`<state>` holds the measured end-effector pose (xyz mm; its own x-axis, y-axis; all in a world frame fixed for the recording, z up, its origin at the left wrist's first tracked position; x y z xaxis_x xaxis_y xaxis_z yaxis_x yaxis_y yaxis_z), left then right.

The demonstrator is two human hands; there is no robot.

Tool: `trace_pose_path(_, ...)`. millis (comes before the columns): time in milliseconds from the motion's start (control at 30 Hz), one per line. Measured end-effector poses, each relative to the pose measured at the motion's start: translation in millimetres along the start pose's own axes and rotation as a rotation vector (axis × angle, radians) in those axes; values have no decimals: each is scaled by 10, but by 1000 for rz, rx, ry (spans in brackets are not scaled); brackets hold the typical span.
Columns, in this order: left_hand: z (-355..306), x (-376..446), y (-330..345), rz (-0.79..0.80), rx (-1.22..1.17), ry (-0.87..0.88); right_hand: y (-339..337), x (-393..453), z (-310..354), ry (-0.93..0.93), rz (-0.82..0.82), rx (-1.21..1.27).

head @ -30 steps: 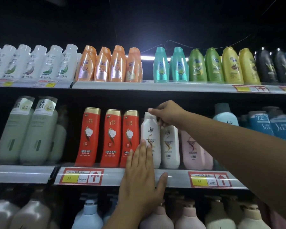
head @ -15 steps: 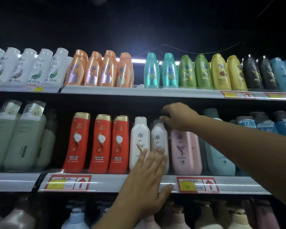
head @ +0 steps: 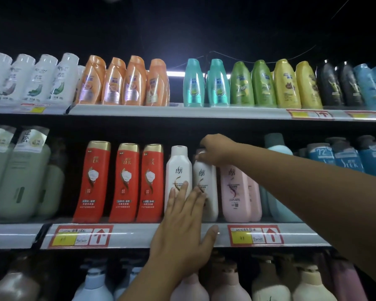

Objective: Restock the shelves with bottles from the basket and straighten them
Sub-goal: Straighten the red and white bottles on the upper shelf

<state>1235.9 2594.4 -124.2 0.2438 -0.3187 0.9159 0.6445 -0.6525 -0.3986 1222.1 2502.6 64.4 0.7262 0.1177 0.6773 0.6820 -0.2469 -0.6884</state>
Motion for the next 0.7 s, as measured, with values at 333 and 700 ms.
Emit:
trace_pose_path(333,-6,-19,-31,28,-102,-33,-143,-100,-84,-19,-3,331)
trace_pose_path(700,-7,-21,-2,12,-100,-19,-167,-165,-85,-15,49,403)
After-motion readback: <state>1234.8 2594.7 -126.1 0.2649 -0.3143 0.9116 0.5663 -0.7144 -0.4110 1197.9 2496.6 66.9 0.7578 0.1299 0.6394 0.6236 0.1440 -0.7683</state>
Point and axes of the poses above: each hand's wrist, its own x-axis towards the middle knuckle, its own y-axis out of the palm, z = x × y, the point moved 8 cm from there along x, towards the middle knuckle, and after that the axes turned 11 degrees about -y, right-handed, at the moved point
